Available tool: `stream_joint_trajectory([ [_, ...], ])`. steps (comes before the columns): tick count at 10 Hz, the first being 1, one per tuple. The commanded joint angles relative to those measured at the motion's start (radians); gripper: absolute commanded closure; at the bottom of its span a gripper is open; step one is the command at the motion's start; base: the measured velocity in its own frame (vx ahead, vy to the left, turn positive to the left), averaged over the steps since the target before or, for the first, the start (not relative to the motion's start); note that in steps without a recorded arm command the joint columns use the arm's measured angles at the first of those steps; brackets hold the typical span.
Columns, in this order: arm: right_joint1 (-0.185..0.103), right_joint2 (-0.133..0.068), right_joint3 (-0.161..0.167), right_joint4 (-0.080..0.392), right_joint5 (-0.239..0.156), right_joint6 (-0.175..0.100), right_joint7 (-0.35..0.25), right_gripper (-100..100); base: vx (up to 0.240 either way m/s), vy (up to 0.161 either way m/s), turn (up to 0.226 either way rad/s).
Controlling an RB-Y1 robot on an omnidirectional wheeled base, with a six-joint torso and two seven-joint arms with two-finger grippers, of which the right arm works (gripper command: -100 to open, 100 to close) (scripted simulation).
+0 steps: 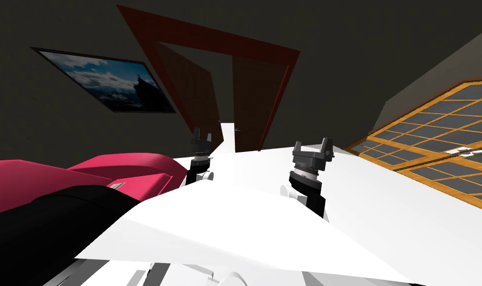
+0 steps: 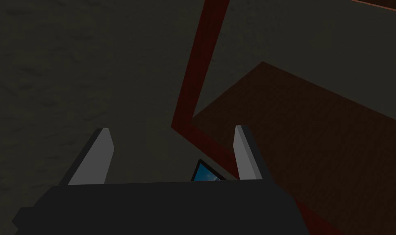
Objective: Push the door open
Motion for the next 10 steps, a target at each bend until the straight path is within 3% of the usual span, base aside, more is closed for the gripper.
stream_joint_trajectory([
  [1,-0.014,-0.011,0.003,0.036,-0.001,-0.007,0.003,-100,0.082,0.008,-0.008],
  [10,-0.091,-0.053,0.022,0.229,-0.006,-0.046,0.02,-100,0.106,0.031,0.018],
])
